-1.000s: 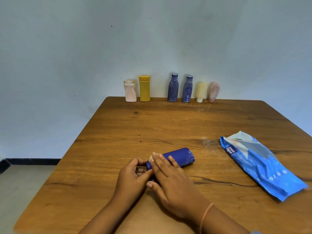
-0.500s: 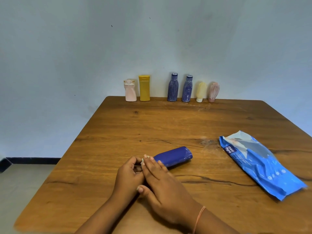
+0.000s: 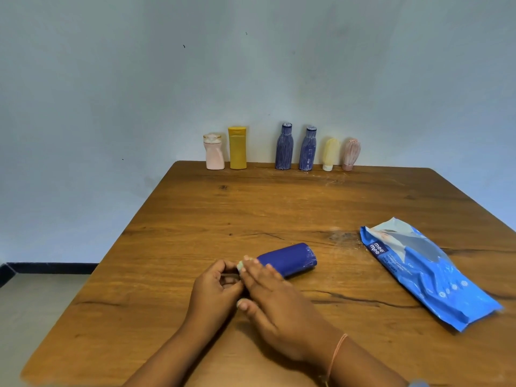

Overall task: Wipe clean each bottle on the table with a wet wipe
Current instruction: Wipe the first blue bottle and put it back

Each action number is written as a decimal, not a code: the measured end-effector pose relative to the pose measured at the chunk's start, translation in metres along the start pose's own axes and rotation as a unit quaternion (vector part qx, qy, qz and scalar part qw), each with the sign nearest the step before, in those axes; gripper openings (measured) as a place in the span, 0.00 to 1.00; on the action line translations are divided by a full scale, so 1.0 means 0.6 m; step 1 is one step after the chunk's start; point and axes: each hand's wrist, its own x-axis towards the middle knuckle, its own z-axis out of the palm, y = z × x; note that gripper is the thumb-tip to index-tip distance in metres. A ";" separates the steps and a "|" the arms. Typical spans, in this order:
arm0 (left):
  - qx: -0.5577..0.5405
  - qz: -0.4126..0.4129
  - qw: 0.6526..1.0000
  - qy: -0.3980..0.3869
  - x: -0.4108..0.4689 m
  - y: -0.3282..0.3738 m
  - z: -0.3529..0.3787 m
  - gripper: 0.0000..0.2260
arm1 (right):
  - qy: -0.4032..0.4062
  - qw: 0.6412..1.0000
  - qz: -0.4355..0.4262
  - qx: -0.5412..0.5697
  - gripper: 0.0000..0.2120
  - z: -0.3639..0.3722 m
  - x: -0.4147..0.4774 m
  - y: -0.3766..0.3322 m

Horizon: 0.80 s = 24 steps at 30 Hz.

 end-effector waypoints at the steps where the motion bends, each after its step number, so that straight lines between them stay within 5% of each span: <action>1: 0.006 0.005 1.000 0.001 0.000 0.000 0.000 0.11 | -0.010 1.000 -0.015 -0.008 0.39 0.005 0.001 -0.008; 5: -0.013 -0.005 1.000 0.004 -0.001 0.000 0.000 0.10 | 0.000 0.997 -0.006 -0.072 0.38 0.001 -0.002 0.005; 9: -0.015 -0.009 1.000 0.006 0.001 -0.003 0.002 0.13 | 0.042 0.989 0.112 -0.082 0.44 -0.023 -0.011 0.074; 13: 0.008 -0.006 1.000 0.007 0.001 -0.003 0.001 0.13 | 0.057 0.975 0.213 -0.026 0.31 -0.050 -0.015 0.095; 18: -0.004 -0.004 1.000 0.003 0.002 -0.003 0.003 0.13 | 0.046 0.992 0.110 -0.046 0.40 -0.009 -0.015 0.044; 24: -0.012 0.000 1.000 0.006 0.002 -0.007 0.004 0.13 | 0.009 0.997 0.045 -0.058 0.38 0.004 -0.023 0.010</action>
